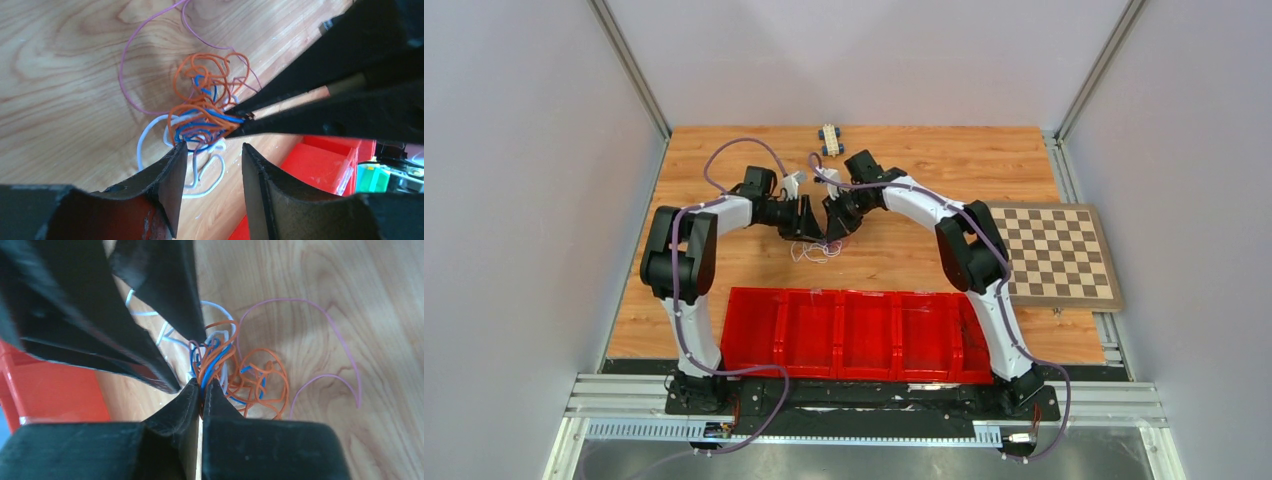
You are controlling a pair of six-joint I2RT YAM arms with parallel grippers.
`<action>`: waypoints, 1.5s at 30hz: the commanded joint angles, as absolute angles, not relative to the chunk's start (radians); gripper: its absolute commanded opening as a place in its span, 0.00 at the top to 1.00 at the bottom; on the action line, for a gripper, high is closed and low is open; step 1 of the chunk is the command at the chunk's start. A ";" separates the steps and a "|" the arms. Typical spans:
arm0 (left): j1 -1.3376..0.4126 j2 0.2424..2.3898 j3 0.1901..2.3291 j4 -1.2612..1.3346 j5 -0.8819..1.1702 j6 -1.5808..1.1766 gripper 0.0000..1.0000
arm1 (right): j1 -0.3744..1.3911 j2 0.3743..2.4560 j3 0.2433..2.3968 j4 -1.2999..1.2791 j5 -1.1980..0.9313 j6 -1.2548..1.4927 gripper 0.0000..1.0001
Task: Untangle the cables
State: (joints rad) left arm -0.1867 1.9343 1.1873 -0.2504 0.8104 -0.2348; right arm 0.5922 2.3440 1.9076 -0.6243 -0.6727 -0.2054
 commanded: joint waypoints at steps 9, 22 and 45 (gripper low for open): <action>-0.190 1.889 1.195 -0.199 0.837 -0.228 1.00 | 0.526 2.160 1.831 -0.552 -0.806 -0.170 1.00; 0.013 1.673 1.069 -0.339 0.743 -0.127 1.00 | 0.378 1.997 1.621 -0.589 -0.581 -0.267 0.95; 0.464 1.561 1.250 -0.582 0.513 0.045 1.00 | 0.194 1.899 1.456 -0.666 -0.482 -0.426 0.96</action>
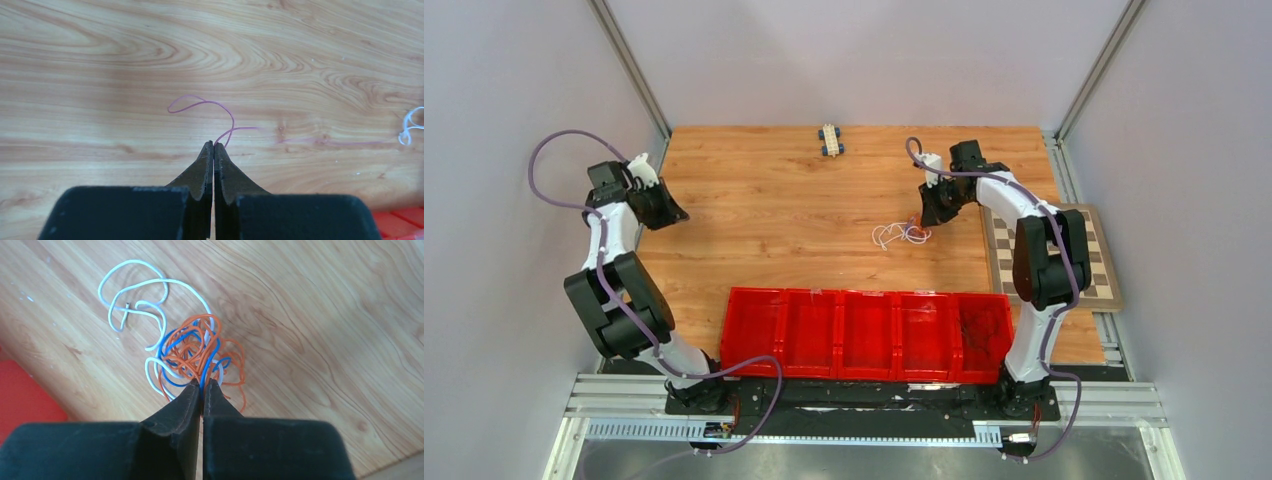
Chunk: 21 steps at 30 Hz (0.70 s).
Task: Untangle the cables
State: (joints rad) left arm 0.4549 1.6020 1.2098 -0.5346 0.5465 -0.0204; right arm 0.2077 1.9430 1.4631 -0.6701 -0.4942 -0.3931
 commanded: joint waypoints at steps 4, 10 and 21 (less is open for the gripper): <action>0.469 1.529 1.268 -0.583 0.470 0.042 1.00 | 0.190 1.887 1.437 -0.665 -0.458 -0.429 0.97; 0.472 1.475 1.340 -0.634 0.488 0.047 1.00 | 0.190 1.890 1.422 -0.663 -0.440 -0.417 0.97; 0.469 1.282 1.495 -0.899 0.740 0.079 1.00 | 0.190 1.868 1.425 -0.667 -0.477 -0.397 0.97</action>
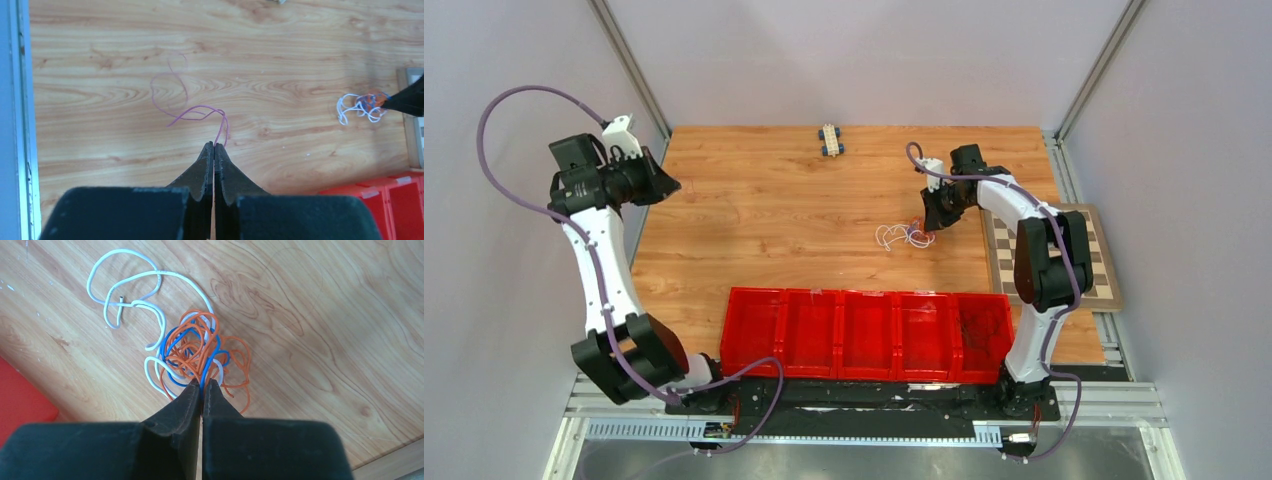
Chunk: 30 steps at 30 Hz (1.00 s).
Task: Untangle the cables
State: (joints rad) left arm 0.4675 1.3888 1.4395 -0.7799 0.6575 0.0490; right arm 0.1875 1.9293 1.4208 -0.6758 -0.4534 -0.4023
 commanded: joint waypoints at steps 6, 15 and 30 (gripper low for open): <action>0.469 1.111 1.535 -0.996 0.776 0.101 1.00 | 0.191 1.830 1.398 -0.671 -0.487 -0.410 0.96; 0.469 0.798 1.619 -1.043 0.750 0.078 1.00 | 0.192 1.739 1.320 -0.675 -0.489 -0.434 0.96; 0.469 0.570 1.452 -1.266 0.735 0.282 1.00 | 0.207 1.661 1.245 -0.670 -0.485 -0.426 0.96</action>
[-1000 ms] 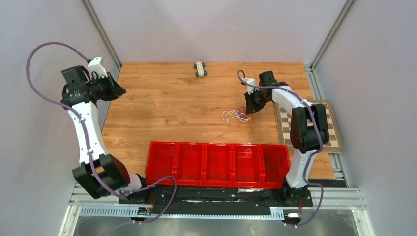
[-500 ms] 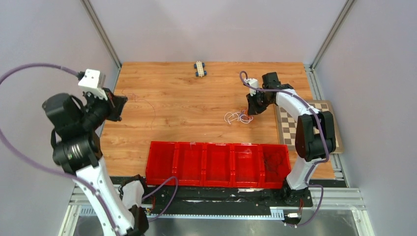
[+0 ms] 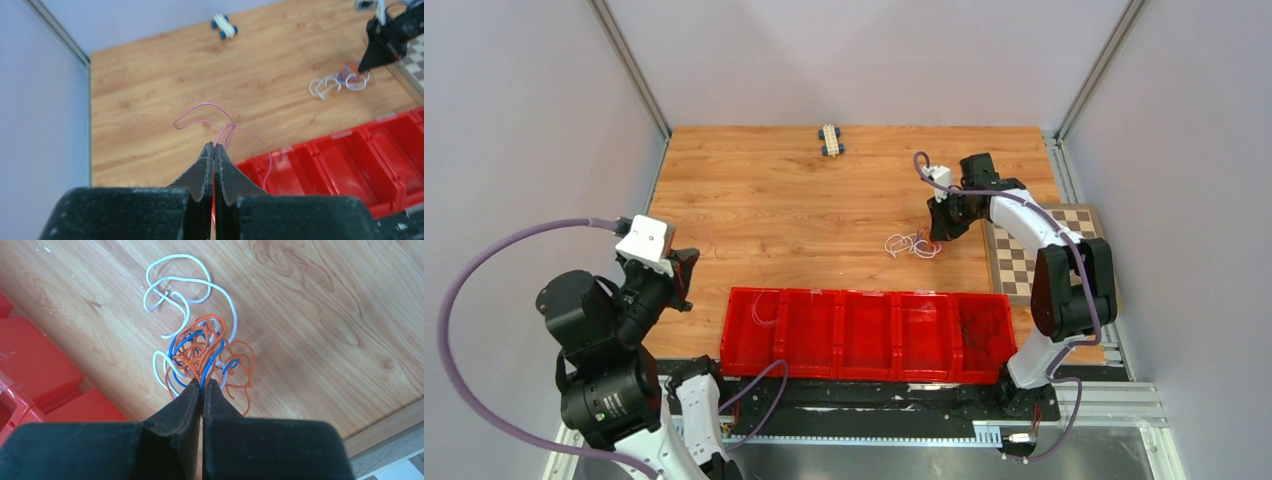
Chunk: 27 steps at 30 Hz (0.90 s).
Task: Untangle the cables
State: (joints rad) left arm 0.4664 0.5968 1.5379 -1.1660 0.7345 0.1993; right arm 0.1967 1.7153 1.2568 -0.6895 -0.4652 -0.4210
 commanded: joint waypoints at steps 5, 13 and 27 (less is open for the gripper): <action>0.469 0.524 1.314 -1.292 0.705 0.370 1.00 | 0.209 1.654 1.230 -0.668 -0.486 -0.425 0.96; 0.469 0.529 1.142 -1.273 0.710 0.442 1.00 | 0.208 1.667 1.227 -0.668 -0.489 -0.426 0.96; 0.020 0.811 1.023 -1.301 0.458 0.558 1.00 | 0.208 1.701 1.250 -0.669 -0.493 -0.423 0.96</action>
State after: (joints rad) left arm 0.1371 0.8200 1.0805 -1.2724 0.5705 0.4847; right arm 0.2028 1.6985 1.2240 -0.6914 -0.4702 -0.4210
